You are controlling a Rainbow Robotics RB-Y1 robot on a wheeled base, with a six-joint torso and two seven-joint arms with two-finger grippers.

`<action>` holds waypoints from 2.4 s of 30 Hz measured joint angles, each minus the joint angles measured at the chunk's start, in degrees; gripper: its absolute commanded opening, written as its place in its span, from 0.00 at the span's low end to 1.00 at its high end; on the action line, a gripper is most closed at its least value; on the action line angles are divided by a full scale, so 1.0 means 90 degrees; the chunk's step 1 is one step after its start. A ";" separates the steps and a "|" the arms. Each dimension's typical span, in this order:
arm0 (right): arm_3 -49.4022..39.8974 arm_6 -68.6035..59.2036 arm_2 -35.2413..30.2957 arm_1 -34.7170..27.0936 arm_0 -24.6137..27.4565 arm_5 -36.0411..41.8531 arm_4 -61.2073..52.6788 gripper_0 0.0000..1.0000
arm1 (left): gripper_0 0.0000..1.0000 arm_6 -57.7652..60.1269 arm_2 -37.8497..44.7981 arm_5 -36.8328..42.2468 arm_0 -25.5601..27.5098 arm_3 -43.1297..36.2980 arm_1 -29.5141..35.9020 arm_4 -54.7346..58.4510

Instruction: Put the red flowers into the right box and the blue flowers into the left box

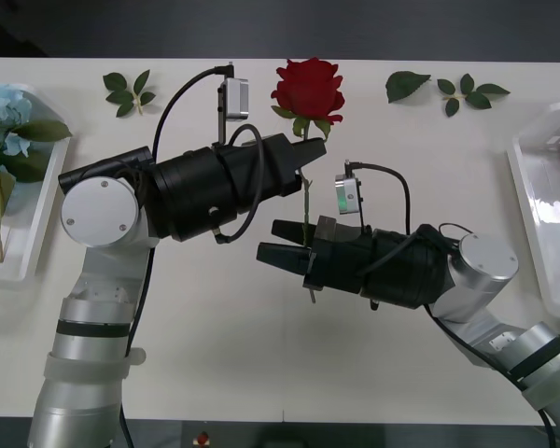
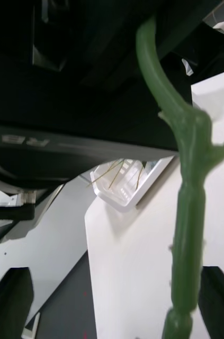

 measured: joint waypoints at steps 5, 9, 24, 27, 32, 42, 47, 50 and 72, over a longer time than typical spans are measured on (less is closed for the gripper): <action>0.0000 -0.0154 0.0002 0.0116 -0.0065 -0.0104 0.0000 0.06 | 0.00 0.0000 0.0004 0.0000 0.0000 0.0000 0.0000 0.0059; 0.0000 -0.0171 0.0003 0.0116 -0.0083 -0.0111 0.0000 0.00 | 0.00 0.0000 0.0014 0.0000 0.0000 0.0000 0.0000 0.0157; 0.0000 -0.0198 0.0003 0.0113 -0.0083 -0.0117 0.0140 0.00 | 1.00 0.0000 0.0211 0.0000 0.0000 0.0000 0.0004 0.0662; 0.0000 -0.0200 0.0004 0.0089 -0.0083 -0.0120 0.0140 0.00 | 1.00 0.0000 0.0323 0.0132 0.0000 -0.0004 0.0251 0.0916; 0.0000 -0.0247 0.0025 -0.0338 -0.0137 -0.0131 0.0140 0.00 | 1.00 0.0000 0.0670 0.1065 0.0000 -0.0010 0.1530 0.1446; -0.0021 -0.1819 0.1078 -0.4042 -0.1437 -0.0641 -0.0007 0.00 | 1.00 0.0000 0.1635 0.2766 0.0092 -0.0034 0.4236 0.1841; -0.0059 -0.2676 0.1866 -0.6022 -0.2119 -0.0952 -0.0081 0.00 | 1.00 -0.0003 0.1710 0.2471 0.0433 -0.0113 0.5218 0.2200; -0.0071 -0.2806 0.2176 -0.6800 -0.2287 -0.0959 -0.0081 0.00 | 1.00 -0.0185 0.1512 0.1781 0.0631 -0.0115 0.5824 0.2601; 0.3259 -0.2807 0.2491 -0.7073 -0.2250 -0.0671 0.1911 0.00 | 1.00 -0.2865 -0.1144 -0.1886 0.1010 -0.1061 0.8056 0.6456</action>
